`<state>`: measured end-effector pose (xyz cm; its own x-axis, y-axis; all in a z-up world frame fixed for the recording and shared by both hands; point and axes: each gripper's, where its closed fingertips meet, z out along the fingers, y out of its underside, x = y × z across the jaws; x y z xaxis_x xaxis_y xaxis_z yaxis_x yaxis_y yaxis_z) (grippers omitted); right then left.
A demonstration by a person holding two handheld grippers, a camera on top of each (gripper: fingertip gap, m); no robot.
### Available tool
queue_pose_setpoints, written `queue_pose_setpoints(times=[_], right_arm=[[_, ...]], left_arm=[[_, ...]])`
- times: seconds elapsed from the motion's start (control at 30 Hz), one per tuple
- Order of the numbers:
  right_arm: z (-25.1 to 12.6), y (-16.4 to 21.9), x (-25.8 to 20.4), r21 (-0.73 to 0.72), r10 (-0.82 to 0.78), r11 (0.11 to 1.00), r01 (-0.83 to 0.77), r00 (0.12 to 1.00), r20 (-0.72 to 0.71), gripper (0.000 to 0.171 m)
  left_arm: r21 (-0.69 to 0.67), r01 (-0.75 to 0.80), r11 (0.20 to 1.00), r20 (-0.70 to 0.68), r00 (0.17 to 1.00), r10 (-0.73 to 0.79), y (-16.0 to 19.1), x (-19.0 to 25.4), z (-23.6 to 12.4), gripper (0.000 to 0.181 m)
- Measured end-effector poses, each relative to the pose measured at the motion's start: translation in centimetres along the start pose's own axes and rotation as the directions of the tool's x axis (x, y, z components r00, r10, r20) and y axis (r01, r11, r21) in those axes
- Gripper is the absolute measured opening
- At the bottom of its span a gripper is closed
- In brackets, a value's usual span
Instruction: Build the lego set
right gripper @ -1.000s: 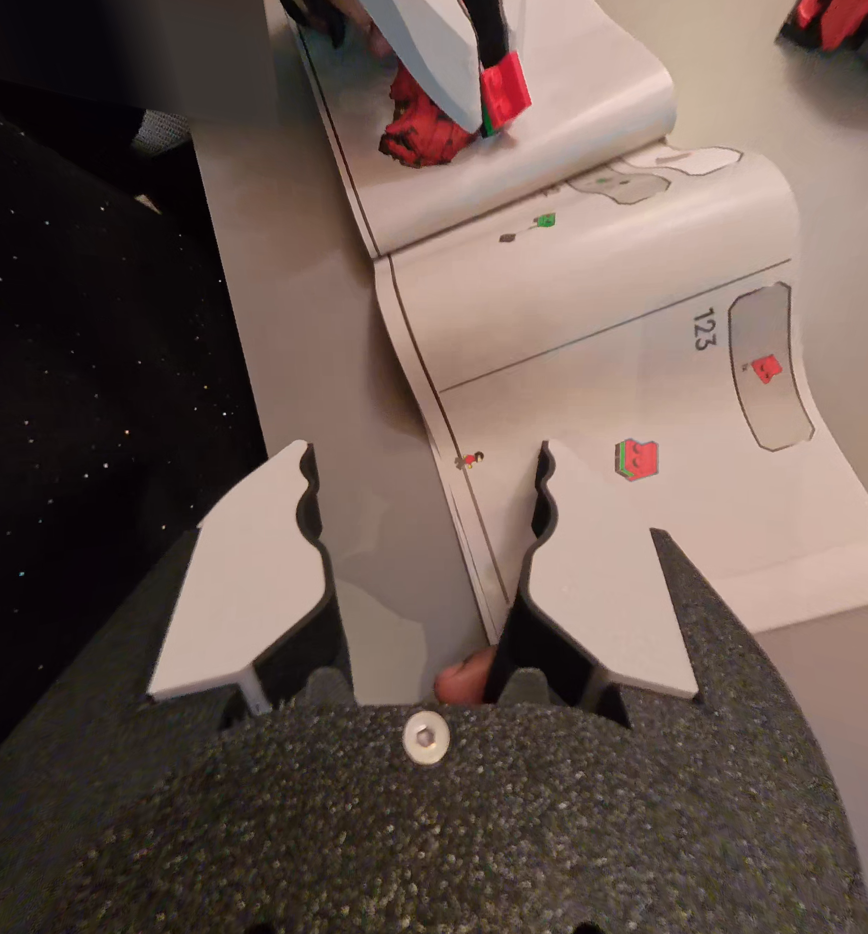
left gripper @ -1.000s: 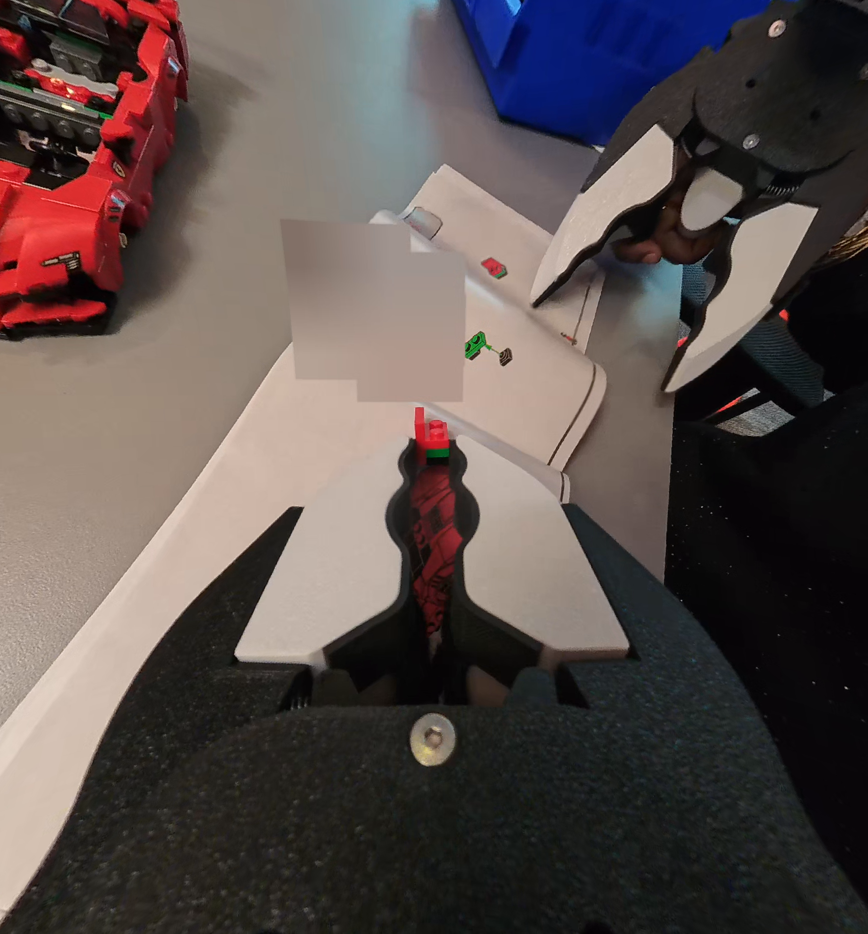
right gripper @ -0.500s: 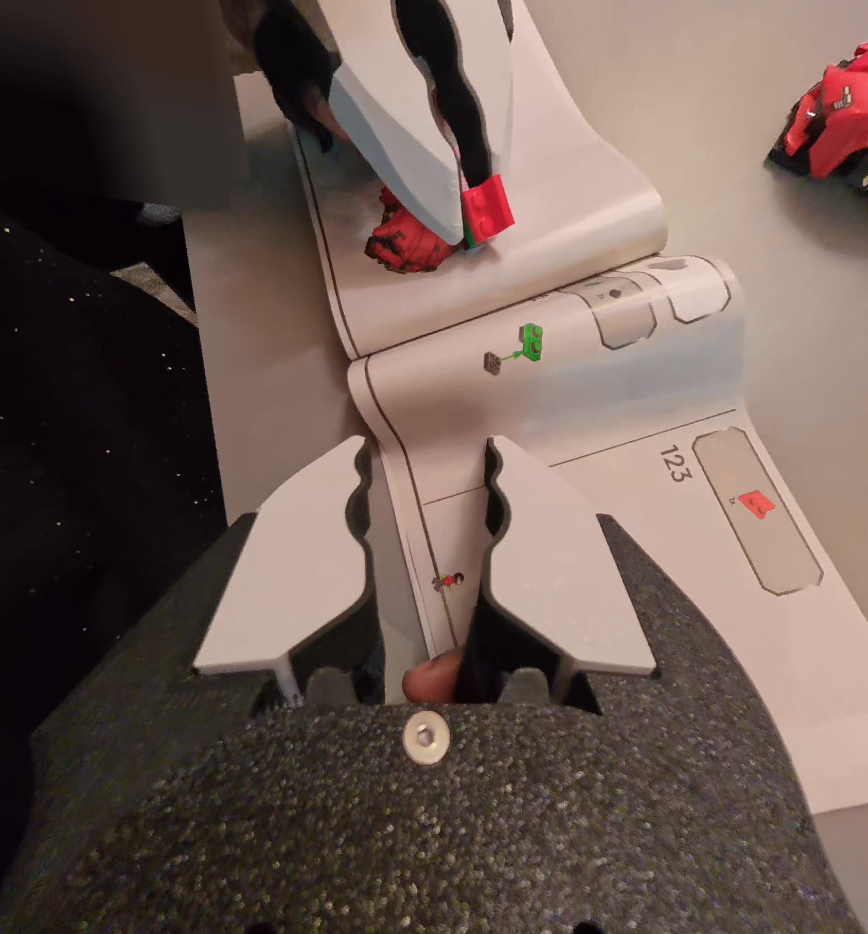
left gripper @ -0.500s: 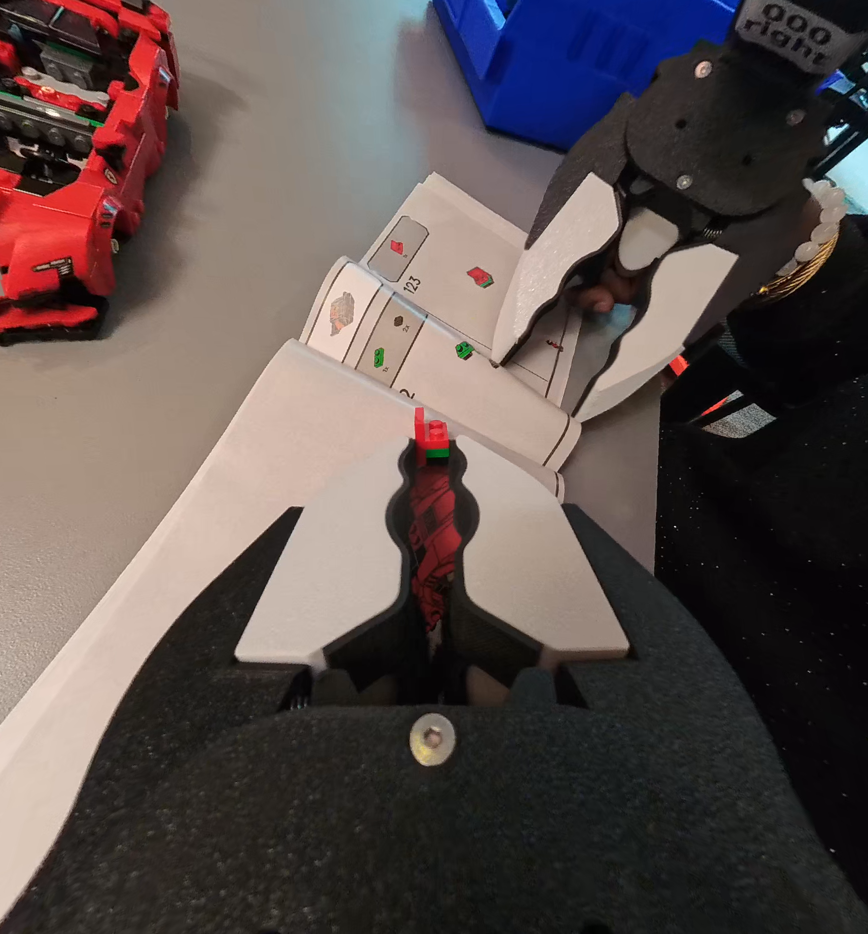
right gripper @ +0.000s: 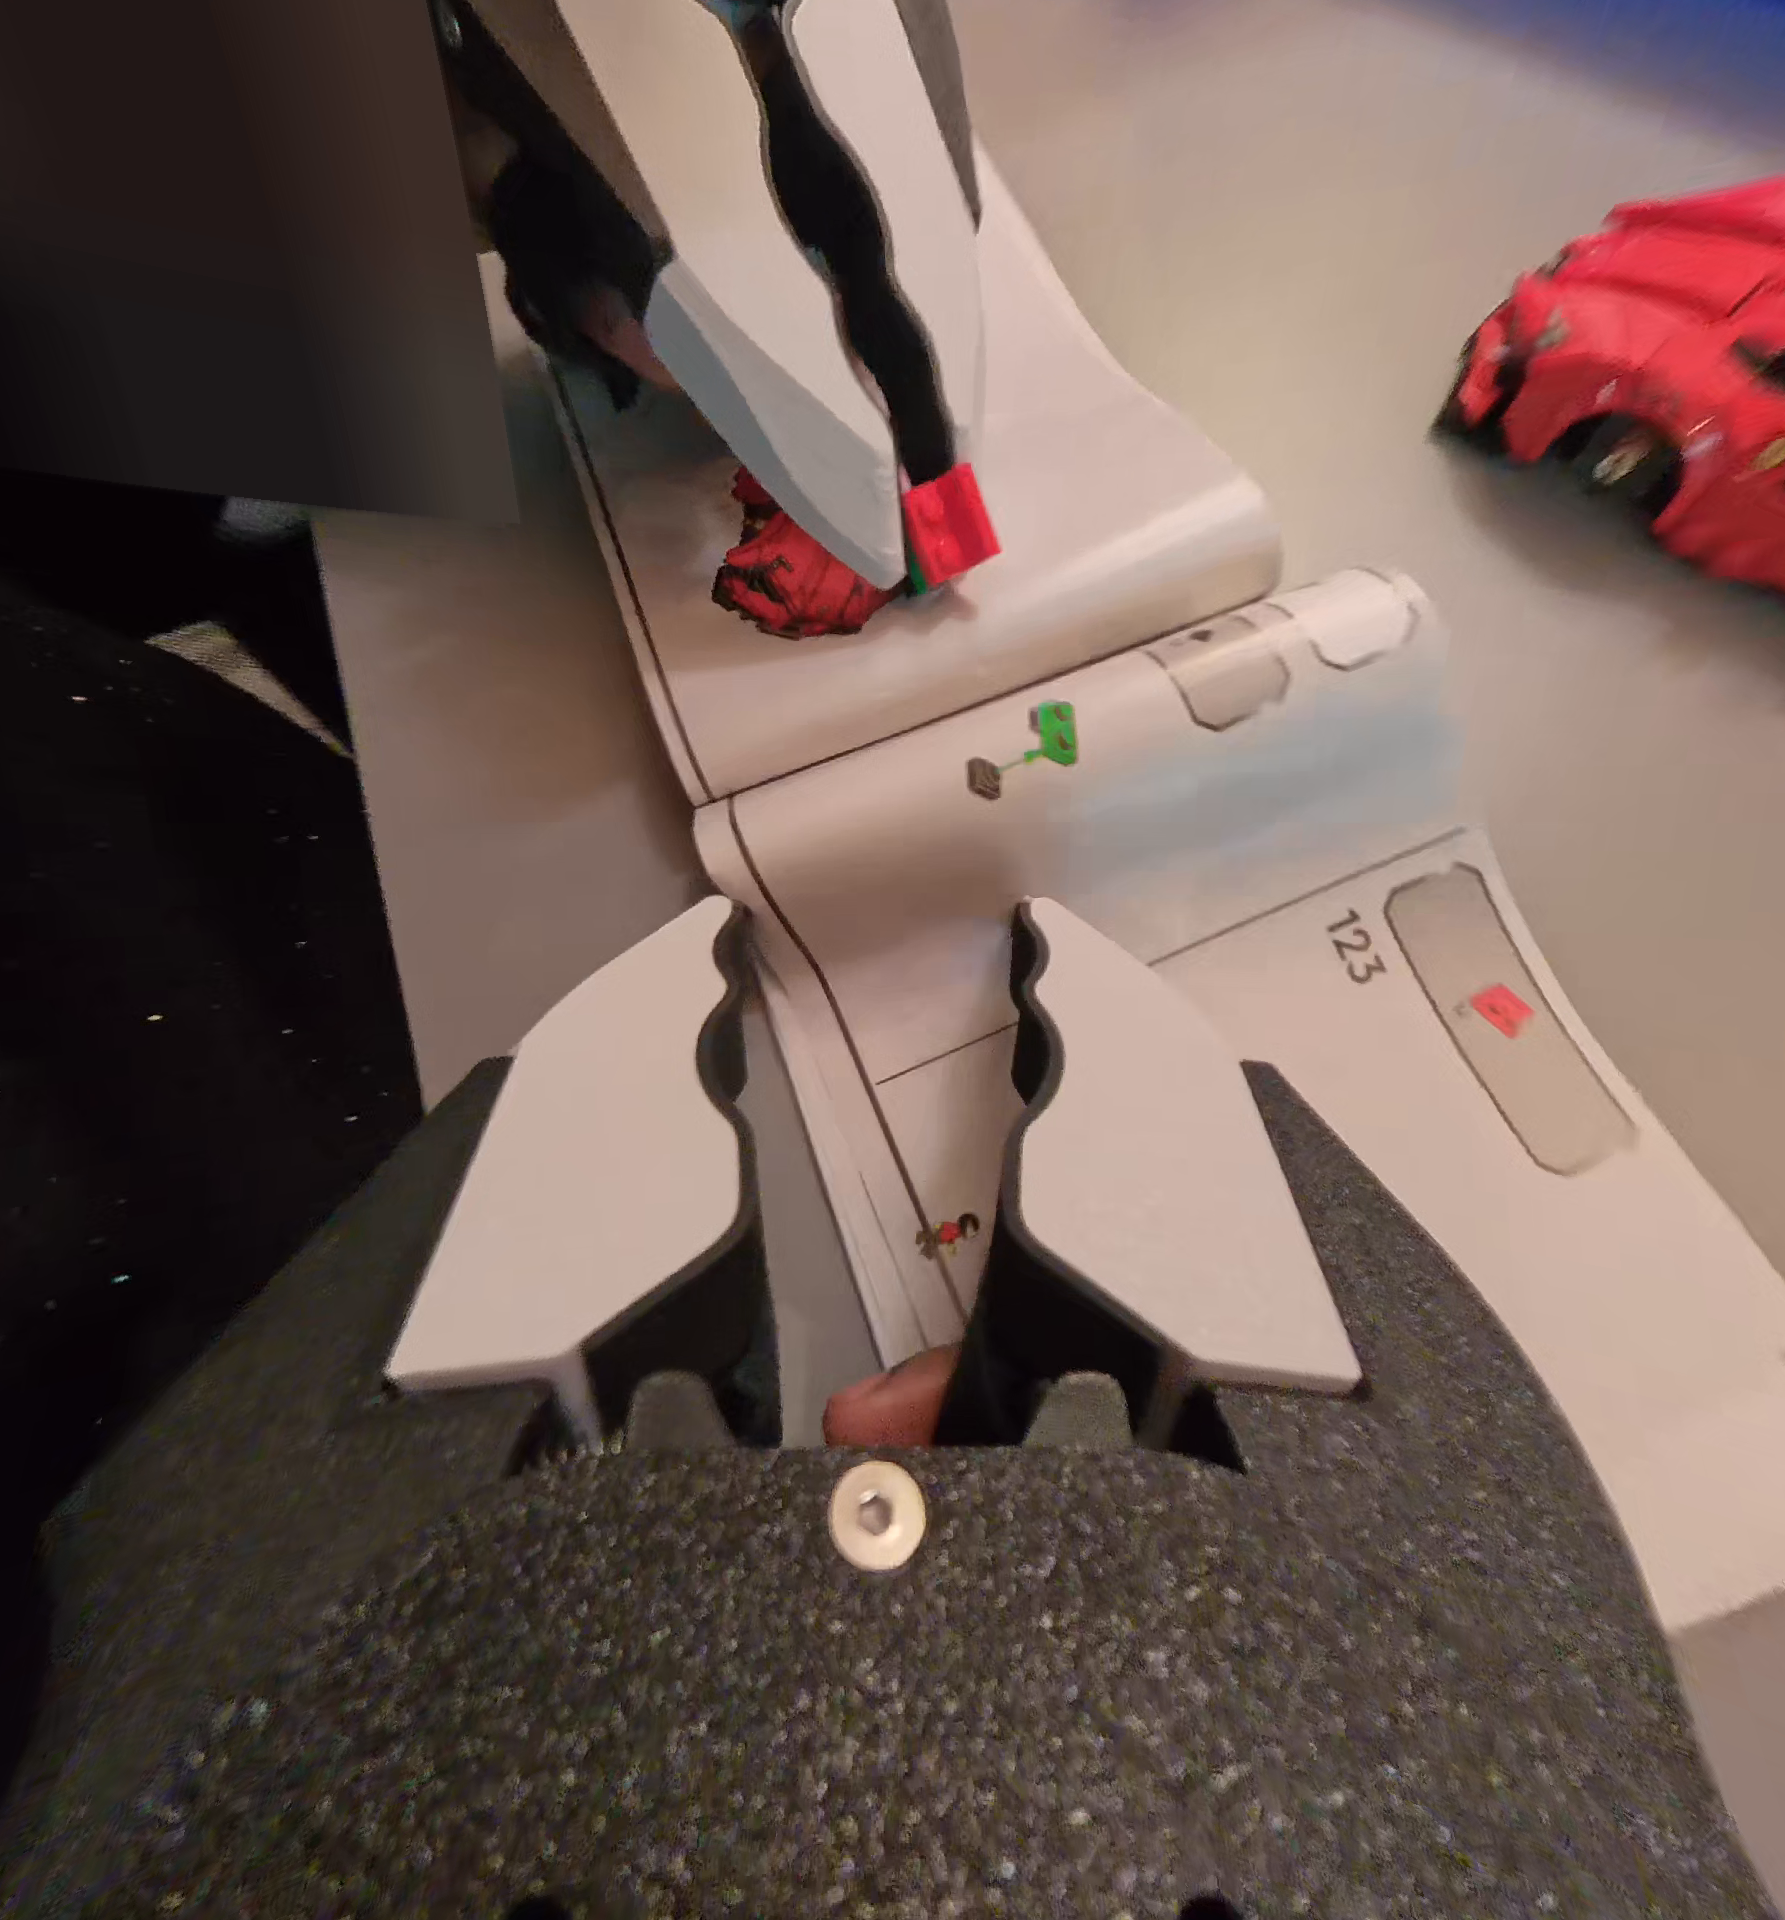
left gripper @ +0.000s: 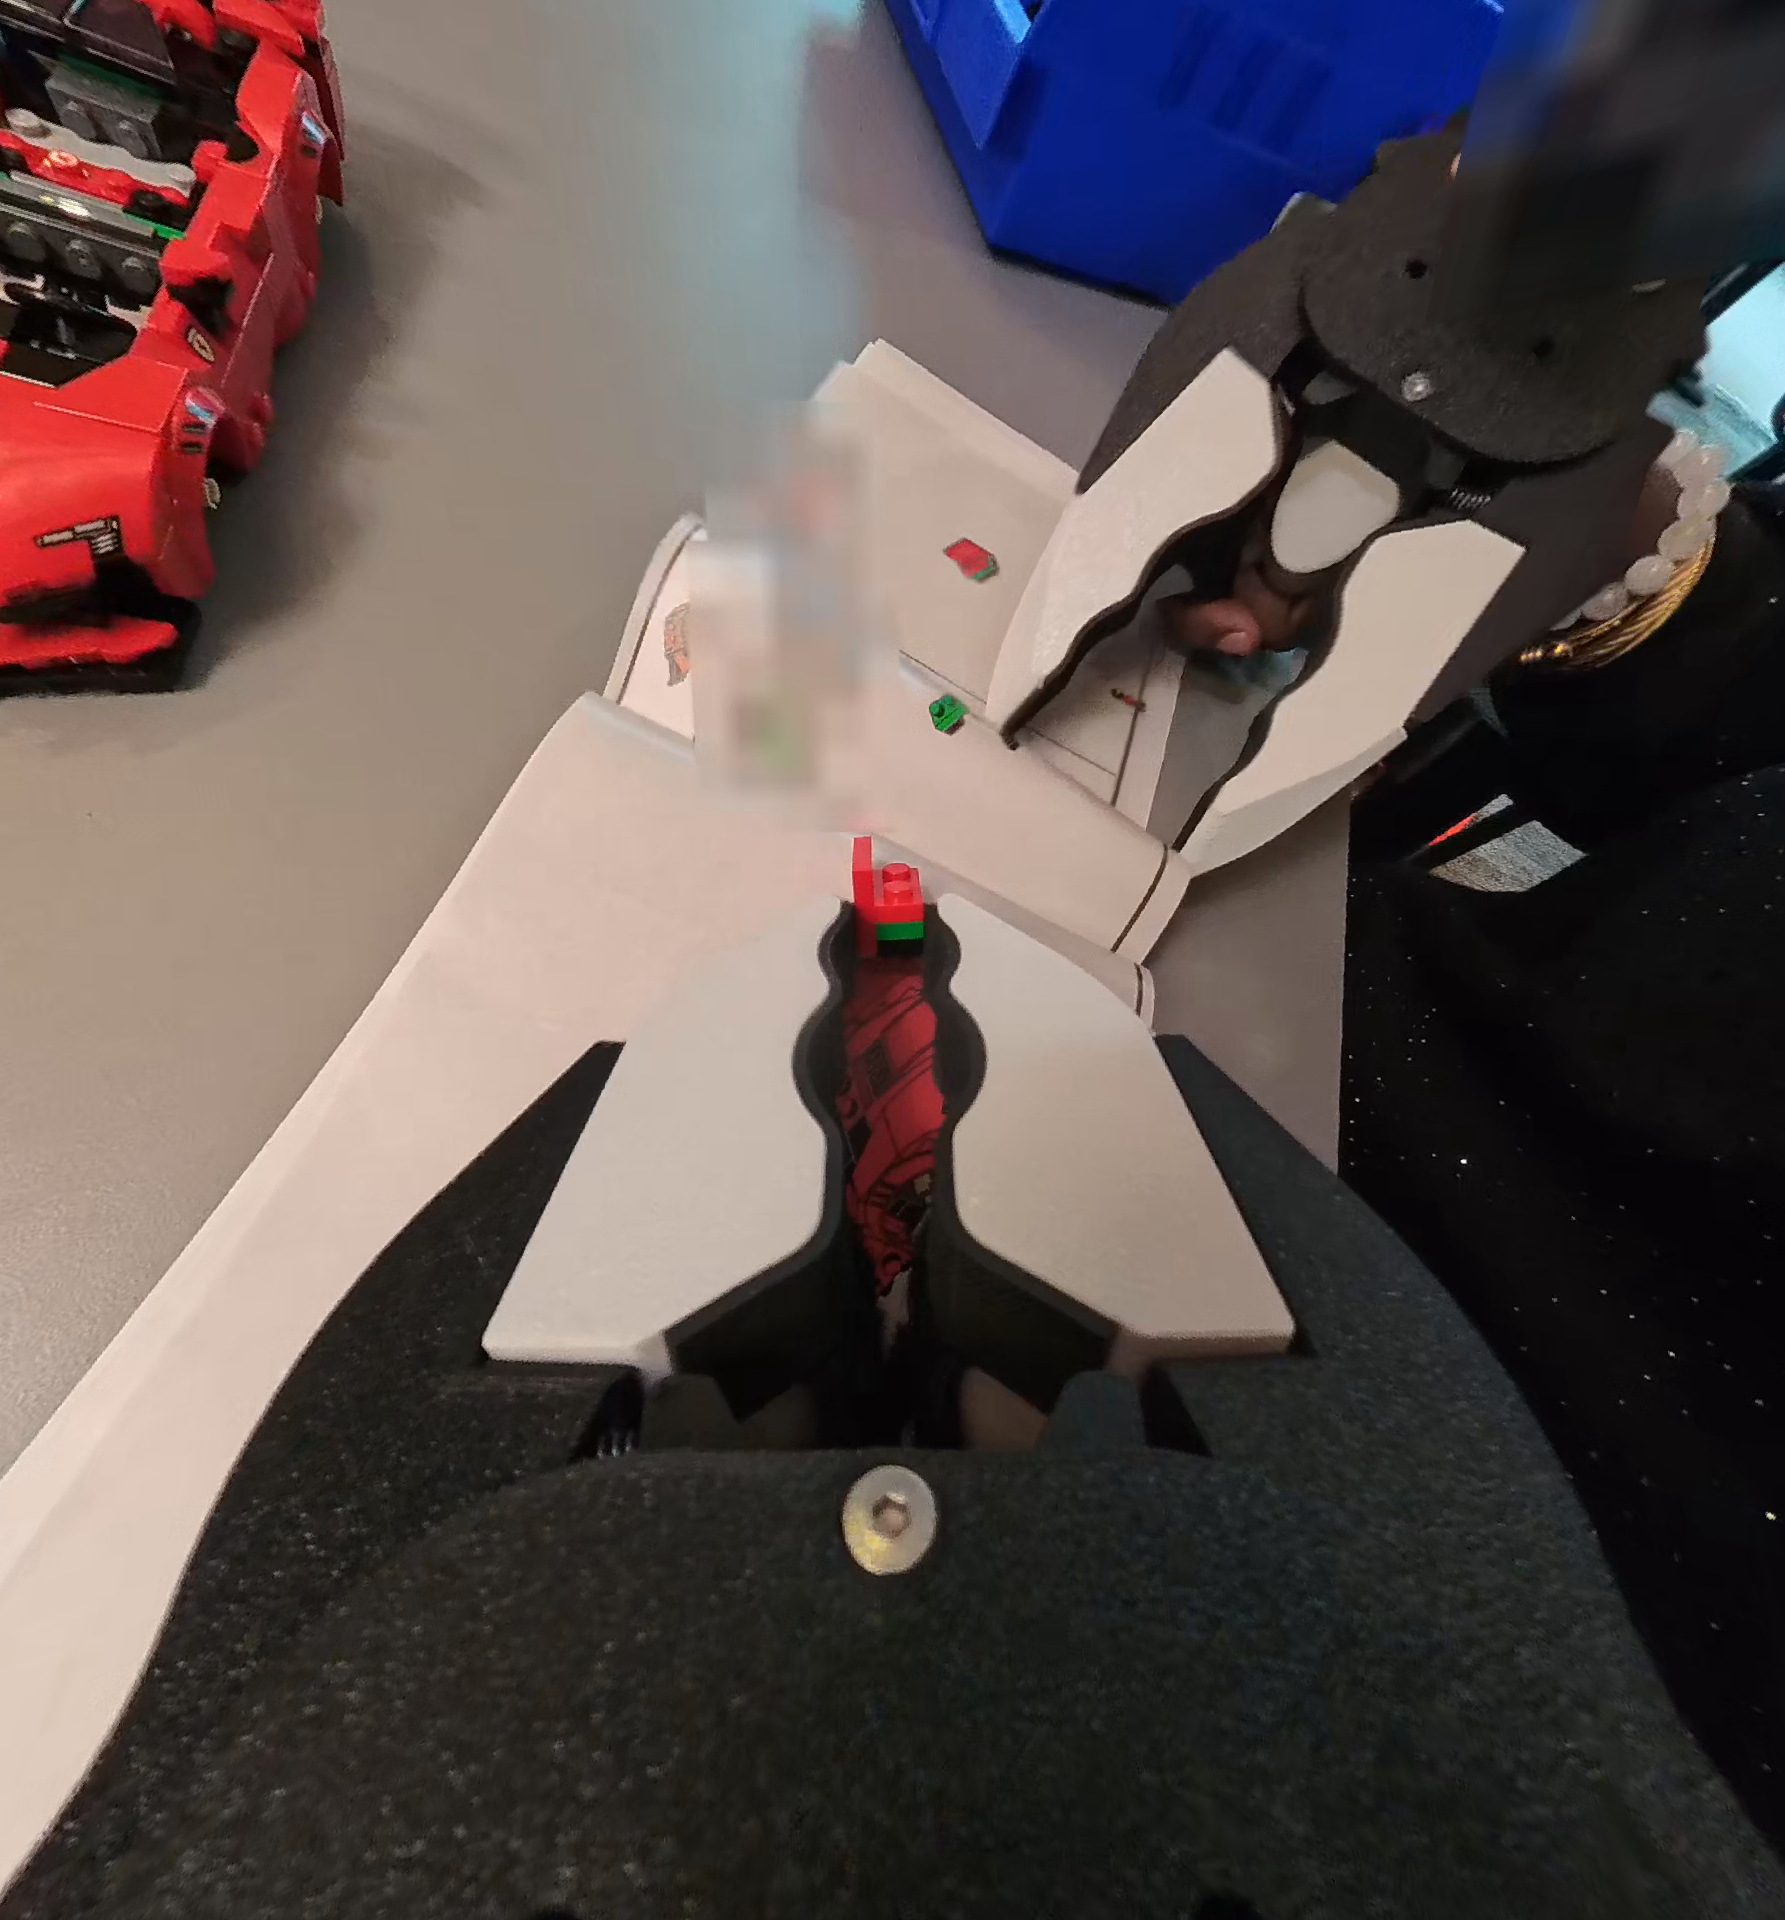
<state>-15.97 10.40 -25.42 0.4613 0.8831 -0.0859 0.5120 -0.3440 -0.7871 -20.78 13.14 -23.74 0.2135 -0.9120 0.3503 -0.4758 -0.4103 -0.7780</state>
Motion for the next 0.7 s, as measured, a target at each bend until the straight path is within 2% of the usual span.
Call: queue_pose_setpoints(times=[0.1,0.2,0.23,0.3,0.4,0.5,0.6,0.7], right_arm=[[-0.9,-1.1,1.2,0.042,-0.124,0.99,0.133,0.977,-0.175,0.058],[-3.2,-3.3,2.8,0.094,-0.273,0.931,0.354,0.842,-0.466,0.06],[-4.1,-4.1,3.0,0.119,-0.28,0.909,0.4,0.795,-0.538,0.058],[-4.8,-4.7,3.5,0.165,-0.216,0.909,0.382,0.772,-0.597,0.06],[-3.5,-4.0,4.1,0.171,-0.126,0.948,0.268,0.811,-0.571,0.064],[-3.1,-5.4,4.4,0.295,0.008,0.94,0.173,0.851,-0.524,0.071],[-1.9,-6.7,3.9,0.377,0.098,0.924,0.067,0.911,-0.4,0.076],[-0.4,-7.4,3.0,0.411,0.15,0.911,-0.03,0.953,-0.263,0.078]], left_arm=[[-0.002,-0.003,1.0,-0.001,1.0,0.003,0.0,0.0,0.0,0.011],[0.0,-0.003,1.0,-0.004,1.0,0.003,0.0,0.1,0.0,0.011],[0.0,-0.004,1.0,-0.003,1.0,0.004,0.0,0.1,0.0,0.011],[0.002,-0.004,1.0,-0.003,1.0,0.004,0.0,0.1,0.0,0.011],[0.008,-0.005,1.0,-0.004,1.0,0.005,0.0,0.1,-0.1,0.011],[0.029,-0.015,0.999,0.007,1.0,0.015,-0.3,0.0,-0.2,0.011],[0.069,-0.02,0.997,0.031,0.999,0.018,-0.8,-0.2,-0.5,0.011],[0.166,-0.027,0.986,0.071,0.997,0.015,-1.8,-0.6,-1.4,0.011]])
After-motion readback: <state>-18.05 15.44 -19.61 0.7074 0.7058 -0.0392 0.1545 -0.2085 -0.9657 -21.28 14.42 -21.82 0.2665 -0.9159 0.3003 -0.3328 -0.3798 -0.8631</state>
